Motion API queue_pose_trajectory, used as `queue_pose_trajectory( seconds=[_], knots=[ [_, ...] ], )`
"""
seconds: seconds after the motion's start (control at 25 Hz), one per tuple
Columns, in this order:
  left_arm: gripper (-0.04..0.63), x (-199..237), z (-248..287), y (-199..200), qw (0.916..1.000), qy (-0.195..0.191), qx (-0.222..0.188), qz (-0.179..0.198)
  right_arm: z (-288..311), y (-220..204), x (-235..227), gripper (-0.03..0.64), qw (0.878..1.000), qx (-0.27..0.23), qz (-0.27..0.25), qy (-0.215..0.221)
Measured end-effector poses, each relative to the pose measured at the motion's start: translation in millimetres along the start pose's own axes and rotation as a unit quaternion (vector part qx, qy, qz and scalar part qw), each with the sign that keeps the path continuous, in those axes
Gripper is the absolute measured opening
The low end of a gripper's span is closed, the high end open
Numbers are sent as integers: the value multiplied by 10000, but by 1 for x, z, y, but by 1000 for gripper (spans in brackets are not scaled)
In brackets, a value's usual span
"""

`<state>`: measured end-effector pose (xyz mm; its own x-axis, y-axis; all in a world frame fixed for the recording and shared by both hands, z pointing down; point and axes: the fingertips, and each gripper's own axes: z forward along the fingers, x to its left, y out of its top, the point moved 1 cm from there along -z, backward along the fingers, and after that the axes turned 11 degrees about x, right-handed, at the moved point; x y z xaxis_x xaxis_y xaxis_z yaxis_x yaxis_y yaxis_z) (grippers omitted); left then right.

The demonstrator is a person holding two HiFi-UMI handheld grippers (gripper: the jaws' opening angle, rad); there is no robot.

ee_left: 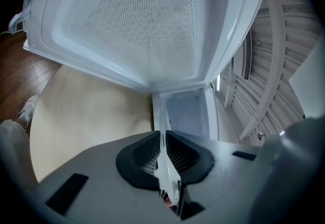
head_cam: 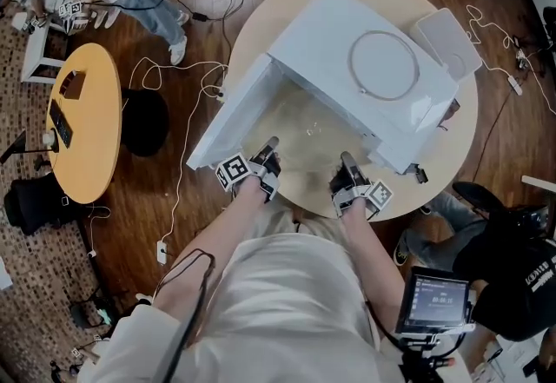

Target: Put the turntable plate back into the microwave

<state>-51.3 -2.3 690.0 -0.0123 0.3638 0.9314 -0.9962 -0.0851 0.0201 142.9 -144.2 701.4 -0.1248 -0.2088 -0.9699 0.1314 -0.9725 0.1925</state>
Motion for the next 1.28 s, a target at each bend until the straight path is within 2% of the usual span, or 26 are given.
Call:
queue_pose_trajectory(
  seconds=[0.28,0.56,0.68,0.84,1.12,1.28],
  knots=[
    [38,-2,-1,8,9997,177,9,175,9,-2,10,37,9998,-55,-118,175],
    [38,-4,5,18,9963,565,-50,641,17,-3,15,37,9985,-67,-440,317],
    [38,-6,12,22,9950,615,22,783,18,-4,17,37,9986,-121,-411,319],
    [38,-10,20,21,9952,502,173,827,15,1,22,37,9977,-187,-538,376],
    [38,3,22,16,9964,376,370,660,16,8,24,37,9949,-116,-937,368],
    [40,4,18,11,9965,230,542,597,14,8,23,37,9951,-140,-912,364]
  ],
)
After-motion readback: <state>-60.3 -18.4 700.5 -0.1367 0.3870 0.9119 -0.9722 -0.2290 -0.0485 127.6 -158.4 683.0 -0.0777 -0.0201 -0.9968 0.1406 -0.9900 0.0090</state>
